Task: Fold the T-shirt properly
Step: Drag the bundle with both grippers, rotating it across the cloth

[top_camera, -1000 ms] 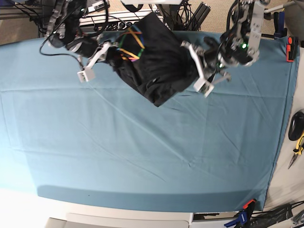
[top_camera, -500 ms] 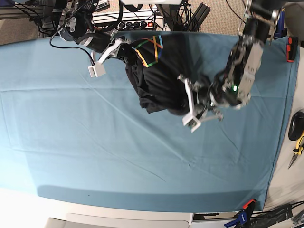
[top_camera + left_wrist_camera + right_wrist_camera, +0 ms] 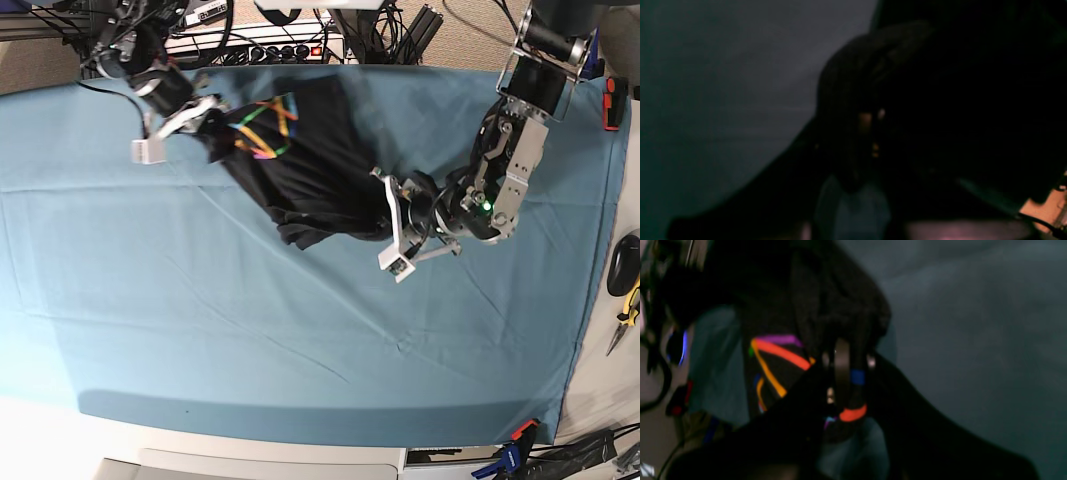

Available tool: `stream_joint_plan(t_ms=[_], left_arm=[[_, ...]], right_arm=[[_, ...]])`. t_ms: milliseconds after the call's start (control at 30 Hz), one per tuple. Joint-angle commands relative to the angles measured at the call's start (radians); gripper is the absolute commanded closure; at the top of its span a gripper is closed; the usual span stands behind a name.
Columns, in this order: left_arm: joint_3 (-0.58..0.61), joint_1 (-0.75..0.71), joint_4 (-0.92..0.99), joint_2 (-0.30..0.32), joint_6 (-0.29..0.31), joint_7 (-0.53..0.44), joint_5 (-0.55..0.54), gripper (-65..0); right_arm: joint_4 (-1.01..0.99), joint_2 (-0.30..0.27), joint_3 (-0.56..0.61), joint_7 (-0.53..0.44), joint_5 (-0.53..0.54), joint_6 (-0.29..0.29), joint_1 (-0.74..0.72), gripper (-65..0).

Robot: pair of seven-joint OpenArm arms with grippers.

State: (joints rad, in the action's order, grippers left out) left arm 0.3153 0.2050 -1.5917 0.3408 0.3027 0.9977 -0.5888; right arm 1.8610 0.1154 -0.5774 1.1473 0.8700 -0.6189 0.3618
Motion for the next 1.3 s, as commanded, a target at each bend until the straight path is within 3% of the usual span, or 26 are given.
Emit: stream_joint_plan(t_ms=[0,233,533,900,1067,1267], left_arm=[[-0.01,0.025,-0.013,0.006,-0.014,-0.019,0.011,0.0],[-0.01,0.04,-0.012,-0.013,-0.013,-0.03,0.009,0.0],[0.015,0.076,-0.009,-0.09,0.008,-0.038,0.017,0.0],[0.088,0.095,0.02,-0.089,0.007,-0.078,0.153,0.0],[0.088,0.12,0.02,-0.089,-0.053,-0.095,0.219,0.0],[0.088,0.178,0.02,-0.089,-0.095,-0.092,0.288,0.0]], right_arm=[[0.018,-0.008,-0.012,-0.01,0.013,-0.009,0.004,0.0],[0.018,0.024,0.057,0.011,0.028,-0.009,0.028,0.0],[0.018,0.024,0.235,0.0,-0.034,-0.009,0.054,0.0],[0.018,0.023,0.145,-0.033,-0.108,-0.009,0.053,0.0],[0.018,0.023,0.135,-0.02,-0.095,-0.009,0.053,0.0],[0.018,0.023,0.209,0.002,-0.082,-0.009,0.053,-0.2]])
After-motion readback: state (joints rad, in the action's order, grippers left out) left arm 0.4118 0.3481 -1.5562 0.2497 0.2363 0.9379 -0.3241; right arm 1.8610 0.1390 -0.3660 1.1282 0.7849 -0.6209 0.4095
